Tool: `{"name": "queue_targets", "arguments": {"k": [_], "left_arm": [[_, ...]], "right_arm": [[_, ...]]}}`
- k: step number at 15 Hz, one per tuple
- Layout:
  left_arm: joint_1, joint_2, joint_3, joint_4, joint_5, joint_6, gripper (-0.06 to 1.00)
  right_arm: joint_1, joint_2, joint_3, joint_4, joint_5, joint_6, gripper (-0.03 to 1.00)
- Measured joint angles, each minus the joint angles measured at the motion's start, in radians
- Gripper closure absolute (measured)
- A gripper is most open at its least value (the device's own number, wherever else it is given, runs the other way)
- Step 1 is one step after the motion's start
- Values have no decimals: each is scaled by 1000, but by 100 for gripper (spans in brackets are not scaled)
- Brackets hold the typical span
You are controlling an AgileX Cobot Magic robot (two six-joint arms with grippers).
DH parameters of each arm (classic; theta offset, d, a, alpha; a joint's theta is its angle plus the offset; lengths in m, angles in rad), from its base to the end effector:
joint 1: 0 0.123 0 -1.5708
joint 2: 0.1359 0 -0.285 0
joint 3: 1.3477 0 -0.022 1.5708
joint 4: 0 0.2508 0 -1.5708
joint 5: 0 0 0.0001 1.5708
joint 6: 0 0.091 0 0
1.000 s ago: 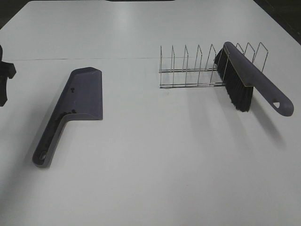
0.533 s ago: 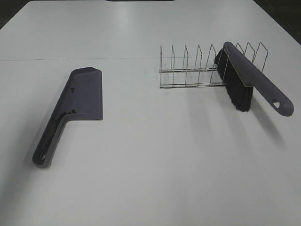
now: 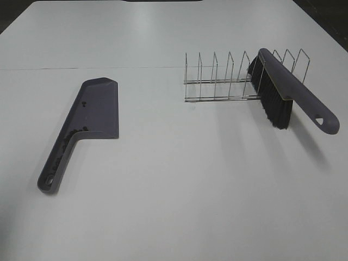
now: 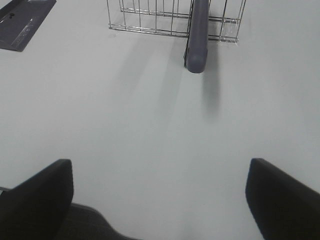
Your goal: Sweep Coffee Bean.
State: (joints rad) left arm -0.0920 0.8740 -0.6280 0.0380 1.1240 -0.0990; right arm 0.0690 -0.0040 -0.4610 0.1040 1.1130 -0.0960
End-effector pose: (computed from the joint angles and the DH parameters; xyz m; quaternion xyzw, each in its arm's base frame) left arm 0.1250 -0.0084 0.2592 0.0022 0.9895 0.0044 0.1445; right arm -0.0043 0.0082 0.2627 -0.0745 0.8708 0.0454 0.4838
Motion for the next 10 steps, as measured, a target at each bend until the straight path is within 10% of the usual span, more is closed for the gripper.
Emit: {"name": "queue_targets", "arguments": {"k": [5, 10], "left_arm": [[0, -617, 61, -15, 35, 0, 23], [0, -788, 66, -47, 26, 92, 23]], "right_arm": [[0, 0, 0, 0, 0, 0, 15], [0, 0, 0, 0, 0, 0, 15]]}}
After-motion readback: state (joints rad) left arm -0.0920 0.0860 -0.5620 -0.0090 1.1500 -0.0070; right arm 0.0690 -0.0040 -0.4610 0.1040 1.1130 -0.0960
